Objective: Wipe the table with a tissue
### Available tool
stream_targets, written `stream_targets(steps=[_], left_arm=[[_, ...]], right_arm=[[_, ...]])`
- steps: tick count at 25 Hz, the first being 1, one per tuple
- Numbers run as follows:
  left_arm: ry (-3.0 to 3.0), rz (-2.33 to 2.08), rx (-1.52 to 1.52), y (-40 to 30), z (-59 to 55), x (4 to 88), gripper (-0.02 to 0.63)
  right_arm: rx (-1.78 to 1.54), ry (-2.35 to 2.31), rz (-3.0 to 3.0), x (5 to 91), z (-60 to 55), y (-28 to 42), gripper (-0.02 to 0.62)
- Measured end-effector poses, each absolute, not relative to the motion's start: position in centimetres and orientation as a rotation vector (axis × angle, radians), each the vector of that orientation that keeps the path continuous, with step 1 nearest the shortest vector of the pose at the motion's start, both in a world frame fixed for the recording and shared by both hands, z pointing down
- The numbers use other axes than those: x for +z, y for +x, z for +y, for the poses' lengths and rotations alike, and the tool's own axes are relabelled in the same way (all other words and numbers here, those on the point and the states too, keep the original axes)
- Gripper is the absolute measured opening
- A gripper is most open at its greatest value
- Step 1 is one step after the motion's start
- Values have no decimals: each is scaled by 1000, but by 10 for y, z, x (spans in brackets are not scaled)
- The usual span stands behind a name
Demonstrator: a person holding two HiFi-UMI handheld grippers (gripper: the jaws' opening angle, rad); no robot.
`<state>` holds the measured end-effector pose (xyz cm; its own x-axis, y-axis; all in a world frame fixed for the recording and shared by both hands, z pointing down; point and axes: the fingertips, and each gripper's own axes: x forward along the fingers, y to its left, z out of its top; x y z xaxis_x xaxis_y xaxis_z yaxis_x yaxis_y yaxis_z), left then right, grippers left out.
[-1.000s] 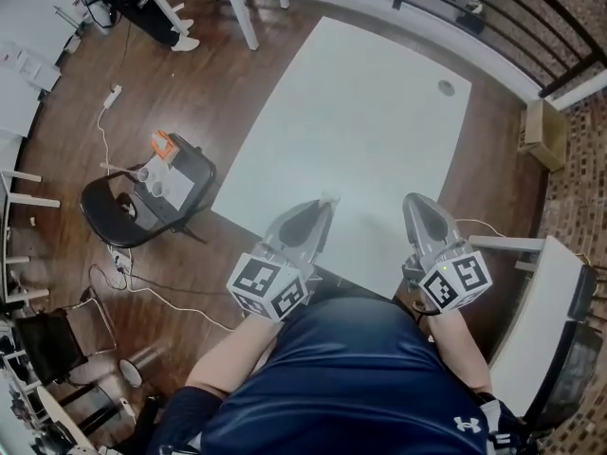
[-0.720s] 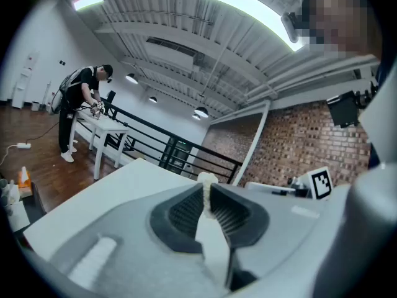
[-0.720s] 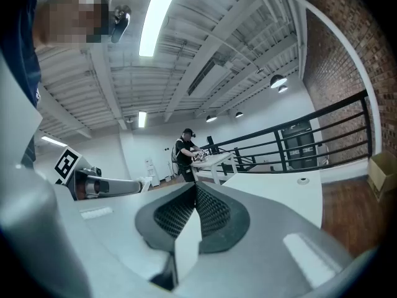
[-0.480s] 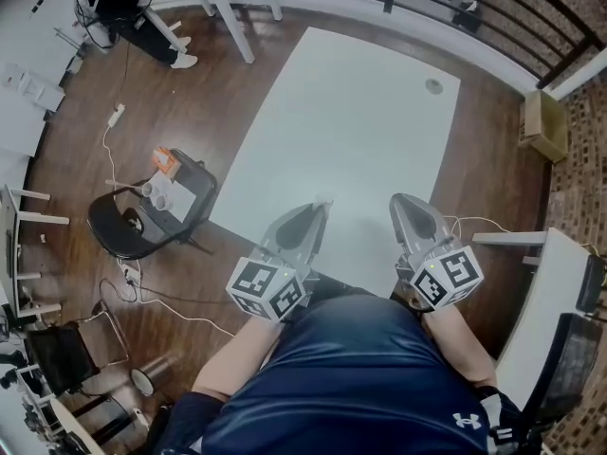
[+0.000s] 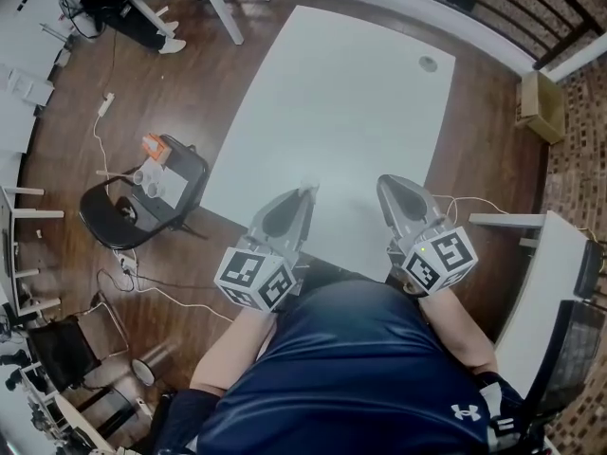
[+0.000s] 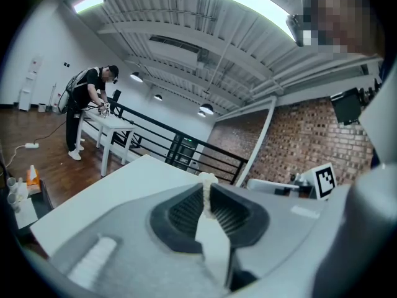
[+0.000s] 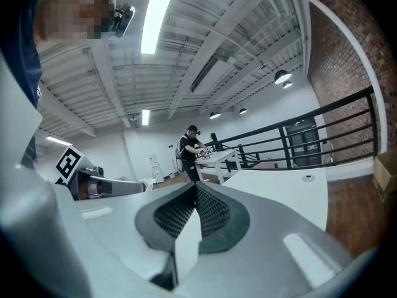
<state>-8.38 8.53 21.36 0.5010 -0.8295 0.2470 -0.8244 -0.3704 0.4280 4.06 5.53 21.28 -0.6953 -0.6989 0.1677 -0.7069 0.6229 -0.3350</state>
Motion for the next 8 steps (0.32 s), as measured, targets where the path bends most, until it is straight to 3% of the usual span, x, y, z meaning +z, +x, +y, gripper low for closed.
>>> stream_targets(steps=[8], left_arm=[[2228,-1356,-15,-86,90,221,35]], right_arm=[[605,1199,-2802,219,59,37,11]])
